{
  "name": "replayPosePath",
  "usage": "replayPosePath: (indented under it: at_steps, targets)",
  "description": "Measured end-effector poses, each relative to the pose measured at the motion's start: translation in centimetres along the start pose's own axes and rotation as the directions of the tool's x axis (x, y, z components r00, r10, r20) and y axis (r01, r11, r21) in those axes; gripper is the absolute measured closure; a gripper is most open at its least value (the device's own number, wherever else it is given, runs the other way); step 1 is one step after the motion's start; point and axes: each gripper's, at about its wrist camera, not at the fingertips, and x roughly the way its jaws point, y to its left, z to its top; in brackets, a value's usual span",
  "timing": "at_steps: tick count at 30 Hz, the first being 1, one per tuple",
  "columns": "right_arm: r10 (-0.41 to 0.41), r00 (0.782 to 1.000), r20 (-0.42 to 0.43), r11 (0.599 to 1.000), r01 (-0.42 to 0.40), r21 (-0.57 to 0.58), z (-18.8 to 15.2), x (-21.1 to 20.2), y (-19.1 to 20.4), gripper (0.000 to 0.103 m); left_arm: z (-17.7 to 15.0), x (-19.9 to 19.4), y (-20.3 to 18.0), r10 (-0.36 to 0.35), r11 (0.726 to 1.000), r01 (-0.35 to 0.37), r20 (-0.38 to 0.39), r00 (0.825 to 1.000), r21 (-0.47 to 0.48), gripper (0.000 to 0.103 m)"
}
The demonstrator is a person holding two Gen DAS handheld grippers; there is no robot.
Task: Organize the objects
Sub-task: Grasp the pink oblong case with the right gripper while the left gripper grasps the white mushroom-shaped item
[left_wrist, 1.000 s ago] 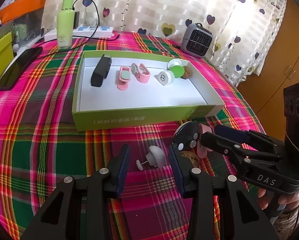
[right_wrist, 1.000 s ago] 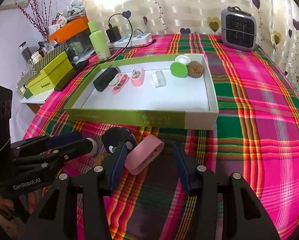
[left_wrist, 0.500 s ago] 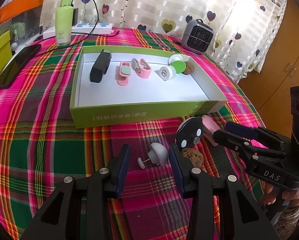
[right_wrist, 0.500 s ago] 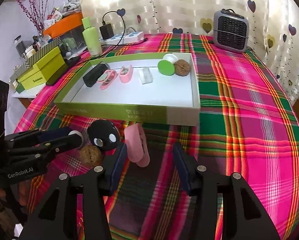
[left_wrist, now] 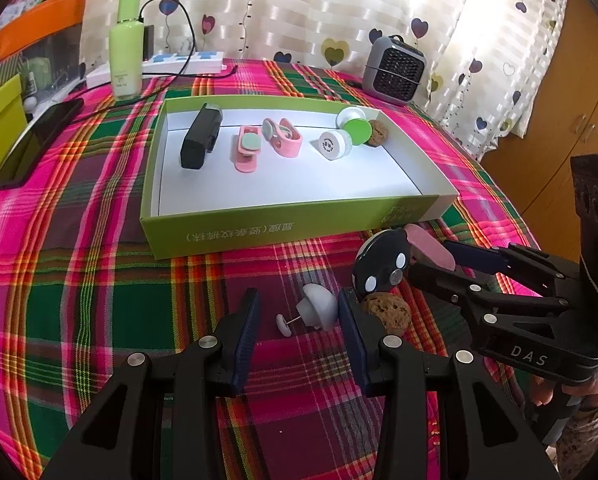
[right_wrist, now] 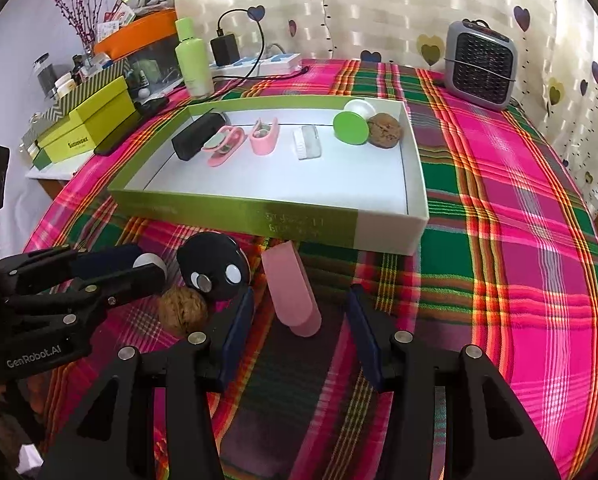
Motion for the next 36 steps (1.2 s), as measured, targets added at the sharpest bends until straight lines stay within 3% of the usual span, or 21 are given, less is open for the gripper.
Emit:
replayPosePath:
  at_steps: [12,14,19,27,36]
  targets:
    - [-0.005,1.0,0.006,1.0,0.005,-0.028,0.38,0.5,0.26,0.061,0.18,-0.02,0.31,-0.007,1.0,0.007,0.004,1.0,-0.01,0.067]
    - [0.001,1.0,0.008,1.0,0.0,-0.026,0.39,0.48,0.17,0.069,0.23,-0.05,0.37,-0.004,1.0,0.004,0.005,1.0,-0.012,0.07]
    - [0.008,1.0,0.01,1.0,-0.008,-0.026,0.42,0.5,0.17,0.069,0.37,-0.06,0.45,0.002,1.0,-0.001,0.006,1.0,-0.011,0.071]
    - [0.009,1.0,0.016,0.999,-0.009,-0.037,0.47,0.67,0.24,0.083,0.63,0.05,0.5,0.016,1.0,-0.016,0.009,1.0,-0.003,0.073]
    - [0.015,1.0,0.017,0.999,-0.014,-0.032,0.5,0.64,0.18,0.084,0.69,0.12,0.58,0.019,1.0,-0.019,0.01,1.0,-0.005,0.074]
